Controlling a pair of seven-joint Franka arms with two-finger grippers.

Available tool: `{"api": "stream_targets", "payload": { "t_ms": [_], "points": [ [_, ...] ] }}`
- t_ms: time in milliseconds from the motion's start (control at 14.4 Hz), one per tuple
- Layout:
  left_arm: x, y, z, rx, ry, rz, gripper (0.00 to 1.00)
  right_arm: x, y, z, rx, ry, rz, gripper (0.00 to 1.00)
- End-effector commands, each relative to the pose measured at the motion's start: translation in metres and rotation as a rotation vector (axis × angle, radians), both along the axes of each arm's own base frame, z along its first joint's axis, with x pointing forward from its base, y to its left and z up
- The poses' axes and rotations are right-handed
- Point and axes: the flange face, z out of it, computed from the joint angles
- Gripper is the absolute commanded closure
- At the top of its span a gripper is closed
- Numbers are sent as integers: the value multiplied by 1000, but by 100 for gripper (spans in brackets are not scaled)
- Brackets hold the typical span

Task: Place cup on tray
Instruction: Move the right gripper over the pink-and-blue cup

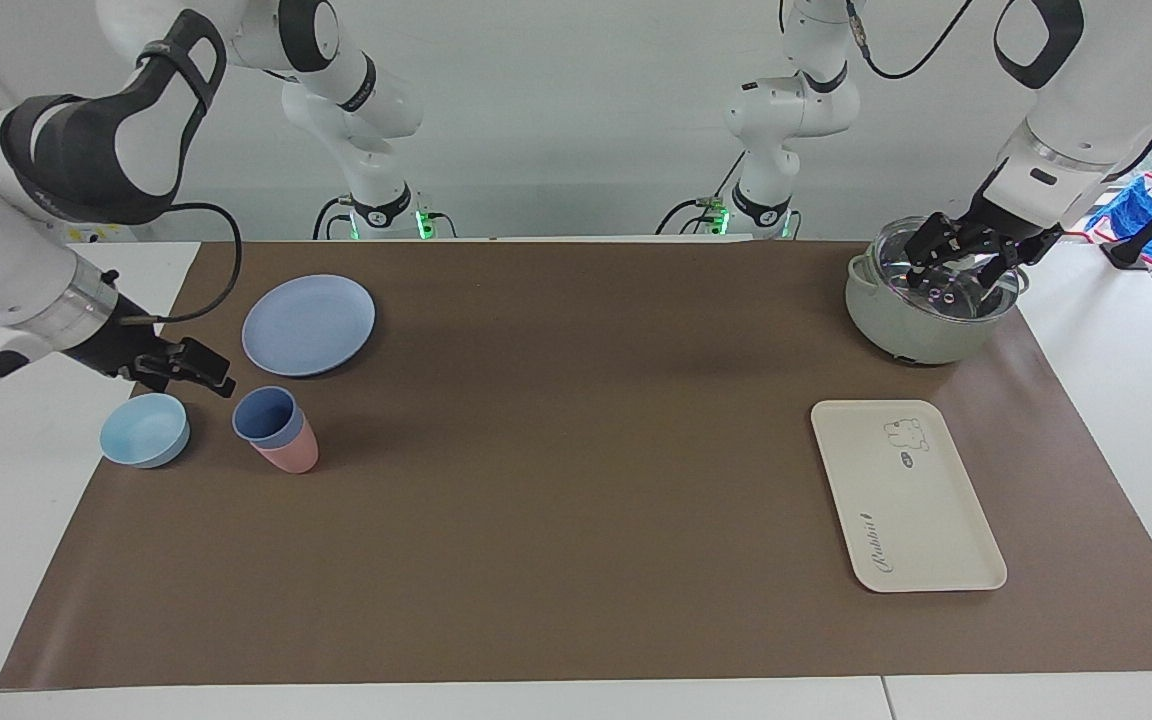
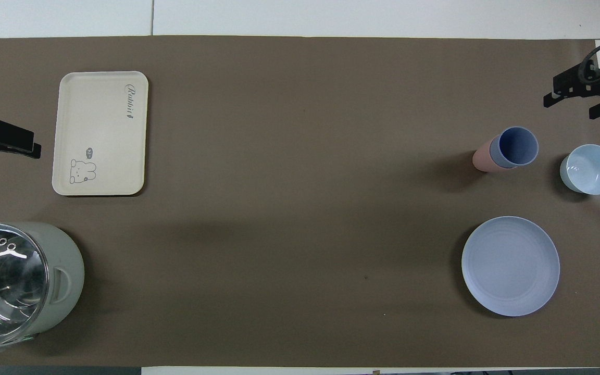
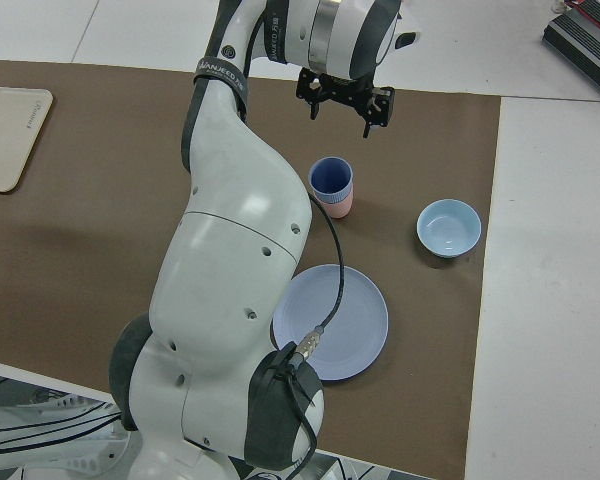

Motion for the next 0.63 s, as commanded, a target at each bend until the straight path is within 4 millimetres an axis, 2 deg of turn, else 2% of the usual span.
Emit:
{"api": "stream_targets", "payload": {
  "t_ms": [0,209,348,487,557],
  "points": [
    [-5,3,1,-10,0,16,0,26,-21,-32,60,35,-67,0],
    [-5,3,1,-8,2,16,0,40,-41,-74,94,55,-102,0],
    [-5,3,1,-10,0,16,0,41,-47,-84,138,58,-140,0],
    [-5,3,1,-10,2,16,0,36,-61,-110,166,104,-223,0],
    [-5,3,1,-10,2,16,0,35,-63,-111,170,112,-265,0]
  ]
}}
